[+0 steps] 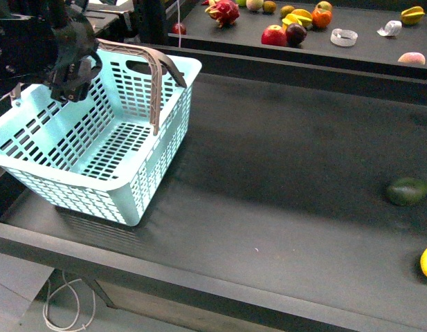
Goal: Pick mango with right arm and hold basket with left
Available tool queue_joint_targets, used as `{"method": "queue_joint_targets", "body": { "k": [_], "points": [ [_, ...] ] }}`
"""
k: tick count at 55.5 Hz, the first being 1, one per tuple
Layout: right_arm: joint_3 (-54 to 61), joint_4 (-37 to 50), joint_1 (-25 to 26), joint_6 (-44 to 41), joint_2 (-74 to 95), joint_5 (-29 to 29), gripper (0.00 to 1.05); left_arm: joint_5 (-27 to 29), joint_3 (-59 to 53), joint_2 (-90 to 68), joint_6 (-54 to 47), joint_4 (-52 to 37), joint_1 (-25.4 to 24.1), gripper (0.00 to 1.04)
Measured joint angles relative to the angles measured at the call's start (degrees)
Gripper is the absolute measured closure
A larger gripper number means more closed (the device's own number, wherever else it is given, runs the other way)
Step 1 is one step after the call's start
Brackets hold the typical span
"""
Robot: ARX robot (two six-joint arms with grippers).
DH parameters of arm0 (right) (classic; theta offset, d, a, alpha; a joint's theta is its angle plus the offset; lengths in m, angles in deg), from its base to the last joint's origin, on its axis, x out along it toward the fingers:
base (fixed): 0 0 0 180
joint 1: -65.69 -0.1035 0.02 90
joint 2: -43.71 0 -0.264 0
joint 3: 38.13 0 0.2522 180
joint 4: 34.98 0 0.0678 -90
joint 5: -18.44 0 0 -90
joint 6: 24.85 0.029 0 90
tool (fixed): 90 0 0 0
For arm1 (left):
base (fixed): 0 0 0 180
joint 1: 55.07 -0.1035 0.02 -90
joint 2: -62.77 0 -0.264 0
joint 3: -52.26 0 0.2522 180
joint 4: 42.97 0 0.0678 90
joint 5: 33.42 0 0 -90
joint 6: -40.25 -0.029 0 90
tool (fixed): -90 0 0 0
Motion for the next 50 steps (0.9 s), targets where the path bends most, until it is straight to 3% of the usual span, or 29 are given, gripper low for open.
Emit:
{"method": "queue_joint_targets", "body": {
  "k": [27,33,39,46,50],
  "points": [
    [0.00,0.00,0.00,0.00,0.00,0.00,0.08,-1.09,13.42,-11.08,2.14,5.18,1.09,0.08],
    [0.00,0.00,0.00,0.00,0.00,0.00,0.08,-1.46,17.64,-13.90,2.47,7.02,0.92,0.29],
    [0.00,0.00,0.00,0.00,0.00,0.00,0.08,-1.84,22.05,-15.98,2.78,9.22,0.85,0.58],
    [0.00,0.00,0.00,0.00,0.00,0.00,0.08,-1.68,22.03,-15.78,3.08,9.11,1.16,0.82],
    [0.00,0.00,0.00,0.00,0.00,0.00,0.08,-1.95,20.94,-14.93,6.25,8.79,1.36,0.92]
  ]
}}
